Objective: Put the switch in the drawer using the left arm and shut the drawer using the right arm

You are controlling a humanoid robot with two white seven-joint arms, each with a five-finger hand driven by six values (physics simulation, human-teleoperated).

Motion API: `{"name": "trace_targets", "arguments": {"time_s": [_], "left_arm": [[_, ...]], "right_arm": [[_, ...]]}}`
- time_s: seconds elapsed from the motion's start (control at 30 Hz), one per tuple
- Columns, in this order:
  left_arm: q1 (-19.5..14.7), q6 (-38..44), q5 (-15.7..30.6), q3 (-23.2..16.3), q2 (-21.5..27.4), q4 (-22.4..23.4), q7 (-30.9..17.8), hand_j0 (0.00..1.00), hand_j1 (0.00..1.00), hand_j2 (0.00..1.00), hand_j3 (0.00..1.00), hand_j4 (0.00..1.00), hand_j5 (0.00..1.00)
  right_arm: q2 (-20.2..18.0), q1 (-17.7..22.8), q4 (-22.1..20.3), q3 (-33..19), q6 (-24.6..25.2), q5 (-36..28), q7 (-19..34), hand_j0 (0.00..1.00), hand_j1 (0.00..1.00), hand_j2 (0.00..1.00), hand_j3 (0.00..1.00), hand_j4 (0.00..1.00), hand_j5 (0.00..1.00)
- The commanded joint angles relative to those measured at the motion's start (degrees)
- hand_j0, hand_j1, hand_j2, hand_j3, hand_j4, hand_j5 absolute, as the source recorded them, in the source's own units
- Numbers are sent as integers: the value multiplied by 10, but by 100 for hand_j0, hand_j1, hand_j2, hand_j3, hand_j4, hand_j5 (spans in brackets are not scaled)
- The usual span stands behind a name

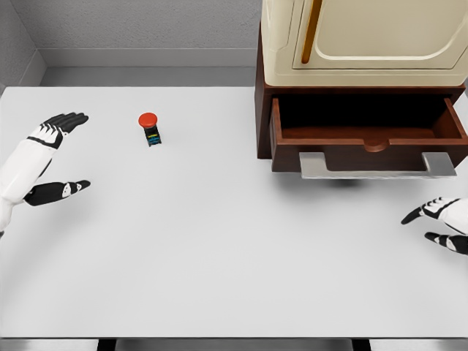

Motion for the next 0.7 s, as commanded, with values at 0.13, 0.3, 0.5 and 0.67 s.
{"name": "trace_targets", "arguments": {"time_s": [0.13, 0.3, 0.5, 0.67], "left_arm": [[0, 1, 4, 0, 0, 0, 0, 100, 100, 100, 100, 100, 100], [-29, 1, -10, -62, -6, -8, 0, 100, 100, 100, 100, 100, 100], [-144, 81, 50, -160, -40, -1, 0, 100, 100, 100, 100, 100, 100], [-228, 225, 117, -197, -56, 95, -1, 100, 100, 100, 100, 100, 100]], "right_arm": [[-1, 0, -10, -15, 1, -3, -1, 66, 66, 66, 66, 66, 66], [-3, 4, -8, -37, 1, -4, -4, 69, 69, 69, 69, 69, 69], [-7, 4, 3, -39, 1, -9, -7, 74, 74, 74, 74, 74, 74], [-17, 7, -14, -45, 1, -3, -6, 83, 83, 83, 83, 83, 83]]}}
